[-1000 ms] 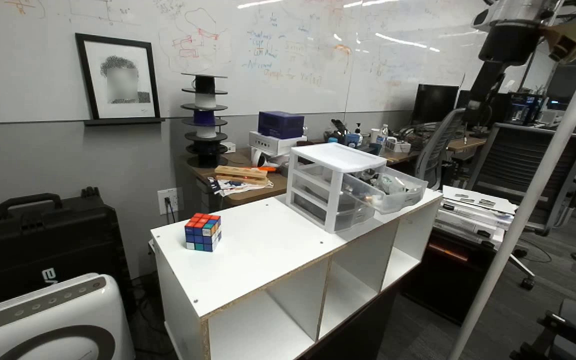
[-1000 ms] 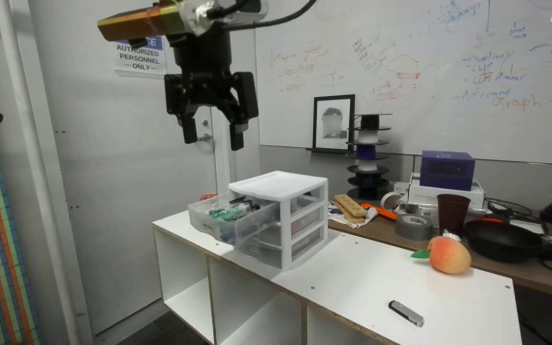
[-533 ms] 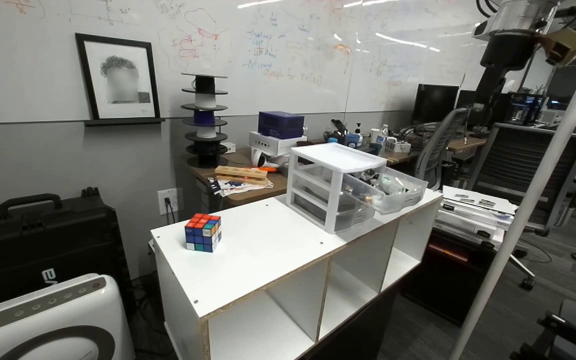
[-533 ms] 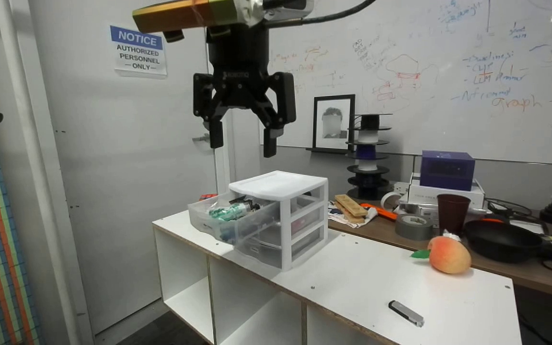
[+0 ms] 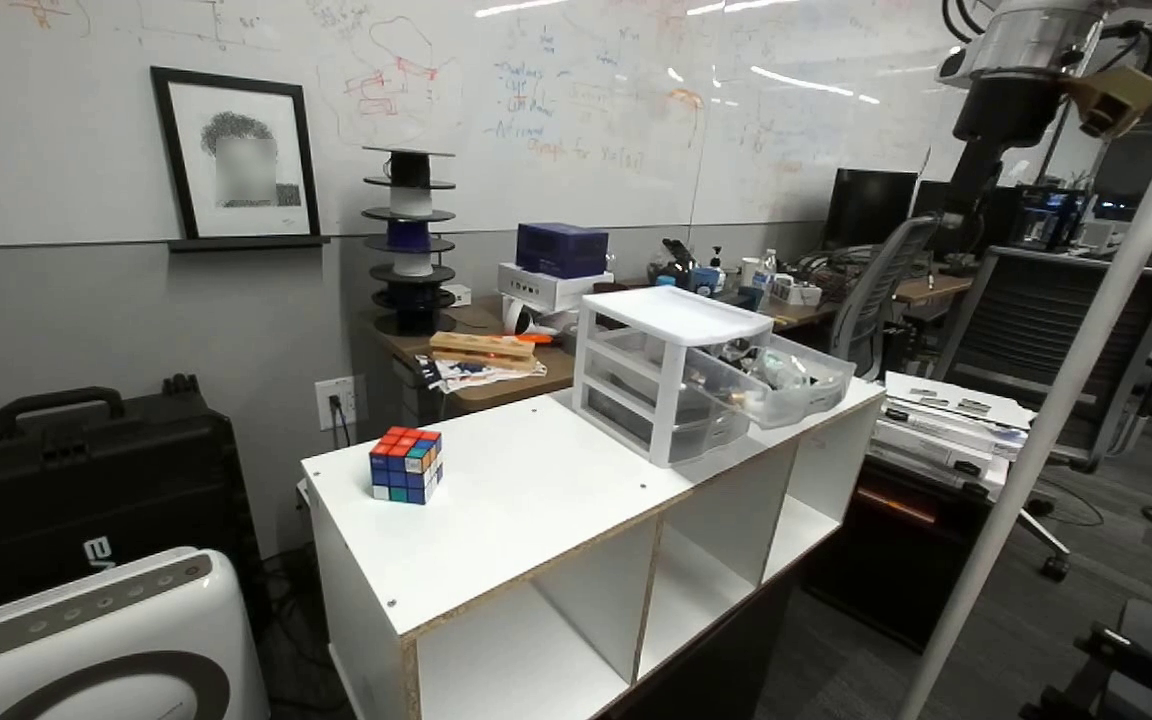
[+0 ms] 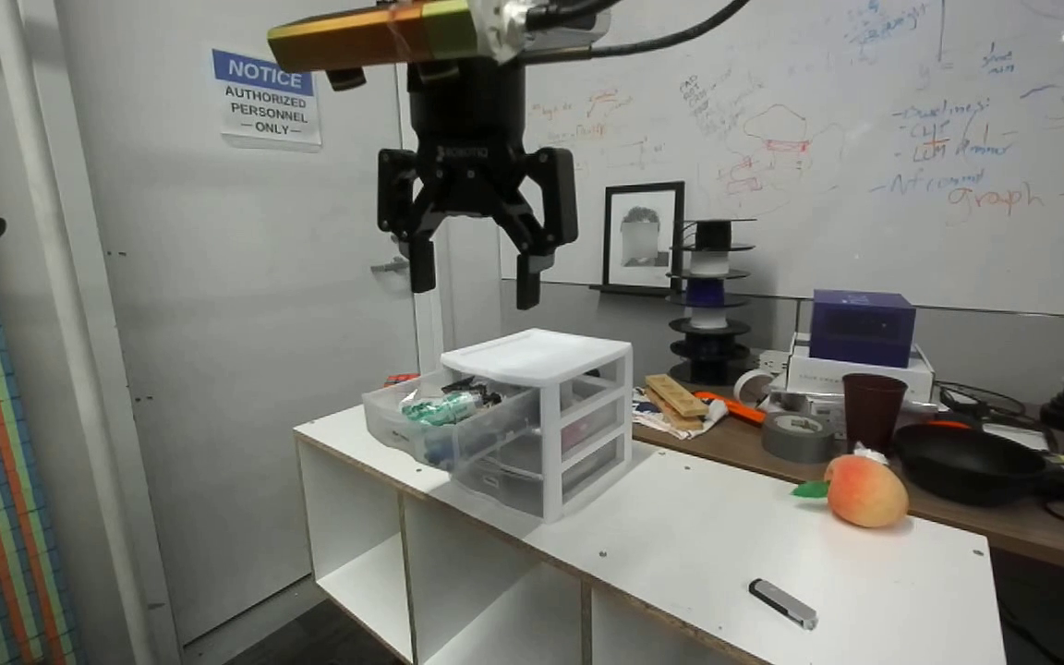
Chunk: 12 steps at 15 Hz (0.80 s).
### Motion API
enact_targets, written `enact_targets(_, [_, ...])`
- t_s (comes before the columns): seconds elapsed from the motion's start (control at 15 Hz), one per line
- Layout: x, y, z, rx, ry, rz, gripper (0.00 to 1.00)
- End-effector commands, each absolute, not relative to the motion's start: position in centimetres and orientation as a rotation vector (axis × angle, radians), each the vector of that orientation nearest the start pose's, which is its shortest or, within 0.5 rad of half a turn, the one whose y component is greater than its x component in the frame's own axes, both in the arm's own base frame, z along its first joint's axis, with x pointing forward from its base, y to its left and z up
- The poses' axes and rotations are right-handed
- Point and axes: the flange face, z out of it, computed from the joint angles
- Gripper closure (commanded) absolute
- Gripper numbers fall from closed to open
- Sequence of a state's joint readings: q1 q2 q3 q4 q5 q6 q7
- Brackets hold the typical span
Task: Pick up two objects from the table, put them in the open drawer and close it
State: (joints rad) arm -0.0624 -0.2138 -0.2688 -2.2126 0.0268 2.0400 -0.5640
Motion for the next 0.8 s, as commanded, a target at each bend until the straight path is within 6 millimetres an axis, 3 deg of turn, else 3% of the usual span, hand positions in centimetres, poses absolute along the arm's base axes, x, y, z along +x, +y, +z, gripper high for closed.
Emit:
enact_targets(0.0, [50.9, -19.0, 46.6, -3.074, -0.564, -0.101, 0.00])
enact_targets(0.2, [55.2, -21.3, 45.3, -3.083, -0.825, -0.113, 0.00])
enact_targets(0.33, [57.3, -22.7, 43.3, -3.028, -0.997, -0.096, 0.00])
enact_targets(0.53, [59.5, -25.0, 39.0, -2.950, -1.241, 0.006, 0.00])
enact_targets(0.73, [61.0, -27.5, 35.0, -2.906, -1.345, 0.056, 0.00])
